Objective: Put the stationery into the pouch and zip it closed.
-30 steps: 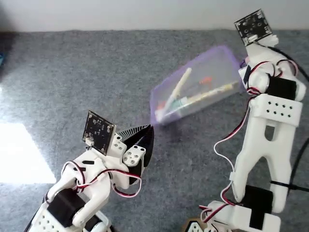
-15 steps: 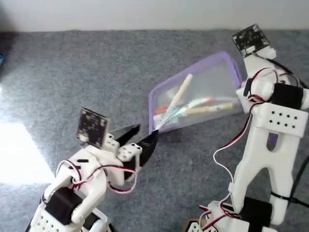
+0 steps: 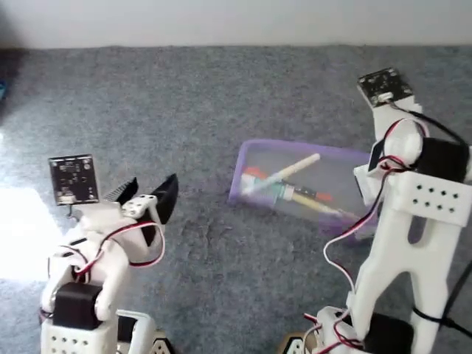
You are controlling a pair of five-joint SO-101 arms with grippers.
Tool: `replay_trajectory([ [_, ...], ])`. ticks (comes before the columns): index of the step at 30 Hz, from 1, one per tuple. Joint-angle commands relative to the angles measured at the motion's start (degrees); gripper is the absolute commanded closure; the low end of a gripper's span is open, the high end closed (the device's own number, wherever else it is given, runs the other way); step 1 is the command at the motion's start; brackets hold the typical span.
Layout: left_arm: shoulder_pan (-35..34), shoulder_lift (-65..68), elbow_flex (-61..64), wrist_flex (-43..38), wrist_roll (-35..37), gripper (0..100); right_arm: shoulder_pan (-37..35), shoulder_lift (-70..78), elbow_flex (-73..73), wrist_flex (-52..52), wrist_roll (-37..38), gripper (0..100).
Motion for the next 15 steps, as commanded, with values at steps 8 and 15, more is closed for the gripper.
replay_trajectory([
  [8, -8.7, -0.8, 2.9, 1.5, -2.8, 78, 0.4, -16.0, 8.2, 2.5, -3.8, 89.3],
  [15, -9.1, -10.5, 5.1, 3.9, -6.1, 98, 0.8, -35.6, 25.8, 2.2, -4.0, 97.3],
])
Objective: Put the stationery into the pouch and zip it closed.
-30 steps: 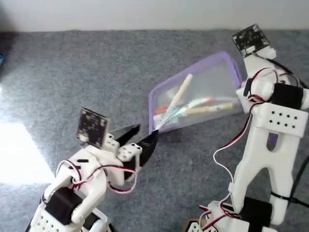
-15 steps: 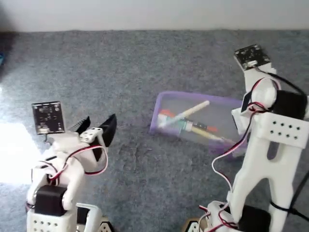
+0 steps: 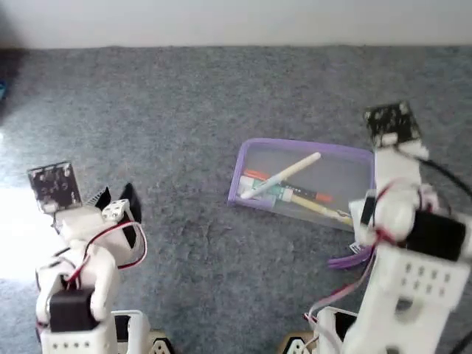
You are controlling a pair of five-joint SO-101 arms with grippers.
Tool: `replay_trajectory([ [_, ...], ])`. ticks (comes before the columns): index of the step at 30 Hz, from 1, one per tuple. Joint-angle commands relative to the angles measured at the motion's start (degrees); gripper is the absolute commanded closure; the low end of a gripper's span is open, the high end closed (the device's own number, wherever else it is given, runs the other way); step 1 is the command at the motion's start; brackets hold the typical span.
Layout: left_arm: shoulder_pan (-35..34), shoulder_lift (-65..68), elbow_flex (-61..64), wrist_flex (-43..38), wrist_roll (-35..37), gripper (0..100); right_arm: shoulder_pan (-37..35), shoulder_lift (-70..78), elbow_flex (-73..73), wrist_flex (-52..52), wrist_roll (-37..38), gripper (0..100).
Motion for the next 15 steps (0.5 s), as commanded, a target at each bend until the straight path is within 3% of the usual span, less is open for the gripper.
replay_trajectory([
  [1, 0.8, -6.6, 1.8, 1.6, -4.0, 98, 0.9, -10.9, 7.3, 1.2, -0.8, 98.7],
  [15, 0.9, -22.4, 19.0, 1.8, -15.4, 99, 4.2, -41.2, 43.7, -21.0, -8.5, 98.7],
])
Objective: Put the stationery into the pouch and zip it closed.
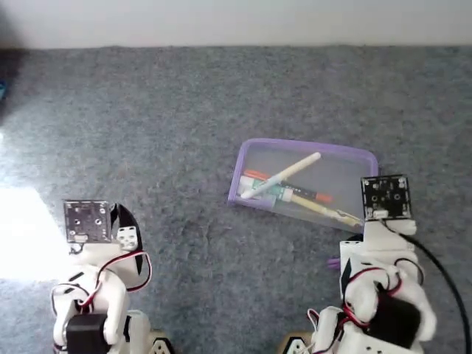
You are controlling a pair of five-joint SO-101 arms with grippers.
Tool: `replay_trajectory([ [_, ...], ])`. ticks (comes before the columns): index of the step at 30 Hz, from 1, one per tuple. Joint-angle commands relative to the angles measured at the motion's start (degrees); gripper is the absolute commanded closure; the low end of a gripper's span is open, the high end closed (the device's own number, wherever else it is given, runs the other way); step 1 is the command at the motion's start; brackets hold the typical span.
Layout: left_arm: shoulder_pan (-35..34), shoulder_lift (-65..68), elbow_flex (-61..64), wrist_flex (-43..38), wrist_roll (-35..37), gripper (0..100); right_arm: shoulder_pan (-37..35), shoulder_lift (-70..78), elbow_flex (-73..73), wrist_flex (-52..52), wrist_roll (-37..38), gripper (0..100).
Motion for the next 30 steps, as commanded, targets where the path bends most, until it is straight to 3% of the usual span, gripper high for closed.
replay_trajectory([
  [1, 0.2, -0.7, 1.2, 0.1, -2.5, 99, 0.6, -6.7, 6.8, -5.8, -3.9, 98.7],
  [10, 0.4, -0.7, 13.1, -0.3, -2.6, 99, 0.5, -20.4, 24.4, -7.9, -5.2, 98.7],
  [21, 0.5, -0.5, 18.3, -0.2, -2.4, 99, 0.5, -20.4, 37.5, -11.7, -5.4, 98.7],
  [30, 0.5, -0.7, 18.1, -0.2, -2.5, 99, -0.8, -20.4, 39.8, -11.6, -5.1, 98.7],
])
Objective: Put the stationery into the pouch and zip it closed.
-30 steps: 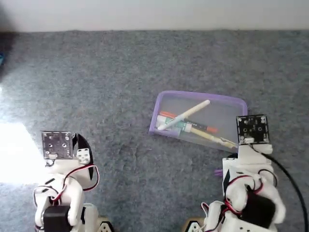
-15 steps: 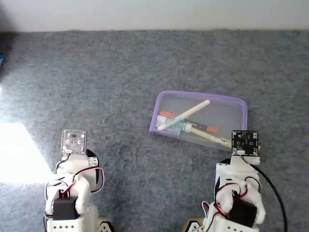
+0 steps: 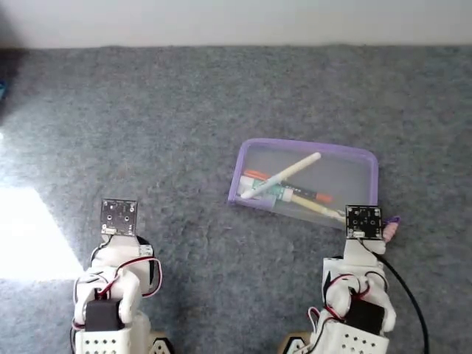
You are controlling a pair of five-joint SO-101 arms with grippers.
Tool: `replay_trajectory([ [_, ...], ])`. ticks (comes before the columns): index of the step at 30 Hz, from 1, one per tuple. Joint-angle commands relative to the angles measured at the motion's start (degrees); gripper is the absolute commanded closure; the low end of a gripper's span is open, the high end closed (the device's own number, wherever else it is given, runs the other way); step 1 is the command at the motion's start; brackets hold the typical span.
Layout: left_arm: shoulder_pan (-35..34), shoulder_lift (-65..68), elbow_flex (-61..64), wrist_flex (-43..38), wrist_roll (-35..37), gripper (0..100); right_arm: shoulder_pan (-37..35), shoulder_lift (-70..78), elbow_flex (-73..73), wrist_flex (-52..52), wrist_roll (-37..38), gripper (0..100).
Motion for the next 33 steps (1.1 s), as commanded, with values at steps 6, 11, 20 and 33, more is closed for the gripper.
replay_trajectory([
  [6, -0.3, -0.6, -0.5, 1.8, -0.4, 99, -0.6, -0.9, 1.0, 2.2, -0.5, 98.7],
  [11, -0.3, -0.6, -0.5, 1.8, -0.4, 99, 0.7, -0.9, 1.0, 2.1, -0.5, 98.7],
  [20, 0.1, -0.6, -0.5, 1.8, -0.5, 99, 0.9, -0.9, 1.0, 2.1, -0.5, 98.7],
  [33, 0.1, -0.6, -0.5, 1.8, -0.5, 99, 0.9, -0.9, 1.0, 2.1, -0.5, 98.7],
])
